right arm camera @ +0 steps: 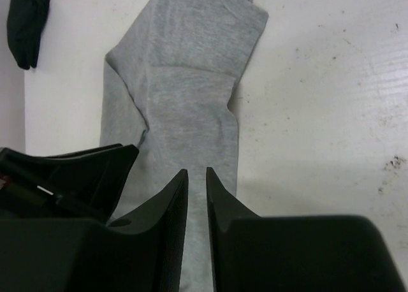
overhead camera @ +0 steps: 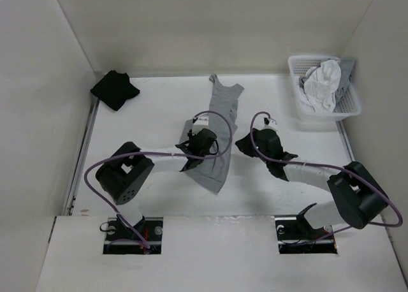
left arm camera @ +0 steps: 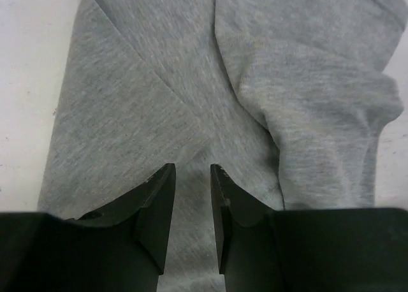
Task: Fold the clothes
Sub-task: Flatten the tank top out
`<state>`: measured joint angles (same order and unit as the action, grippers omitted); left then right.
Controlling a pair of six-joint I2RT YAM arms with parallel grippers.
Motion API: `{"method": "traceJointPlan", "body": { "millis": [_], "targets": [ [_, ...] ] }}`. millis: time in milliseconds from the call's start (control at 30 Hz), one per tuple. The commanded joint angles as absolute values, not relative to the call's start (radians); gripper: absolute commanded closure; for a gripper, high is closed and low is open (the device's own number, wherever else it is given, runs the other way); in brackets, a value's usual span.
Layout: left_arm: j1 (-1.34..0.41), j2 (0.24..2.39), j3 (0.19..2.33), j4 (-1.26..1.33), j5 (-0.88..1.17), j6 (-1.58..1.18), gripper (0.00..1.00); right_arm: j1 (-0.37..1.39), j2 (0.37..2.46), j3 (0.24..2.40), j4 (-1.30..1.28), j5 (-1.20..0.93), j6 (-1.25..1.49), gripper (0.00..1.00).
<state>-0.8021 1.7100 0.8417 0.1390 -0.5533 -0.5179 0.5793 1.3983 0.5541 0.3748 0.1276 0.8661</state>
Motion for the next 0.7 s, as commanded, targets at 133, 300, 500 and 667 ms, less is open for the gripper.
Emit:
{"method": "traceJointPlan", "body": {
  "millis": [133,300,500,667],
  "targets": [
    [-0.828,1.755,0.896,0.222,-0.598,-0.449,0.70,0.665,1.419,0.525,0.477,0.104,0.856,0.78],
    [-0.809,1.781,0.903,0.253,-0.591,-0.439,0.70,0.696,1.457,0.506,0.525,0.101,0.885,0.79],
    [-0.789,1.827,0.939,0.270,-0.592,-0.414,0.72,0.726,1.465,0.485,0.551,0.101,0.903,0.79],
    [-0.777,1.827,0.933,0.273,-0.601,-0.419,0.75,0.739,1.466,0.468,0.575,0.100,0.910,0.79]
  ]
}}
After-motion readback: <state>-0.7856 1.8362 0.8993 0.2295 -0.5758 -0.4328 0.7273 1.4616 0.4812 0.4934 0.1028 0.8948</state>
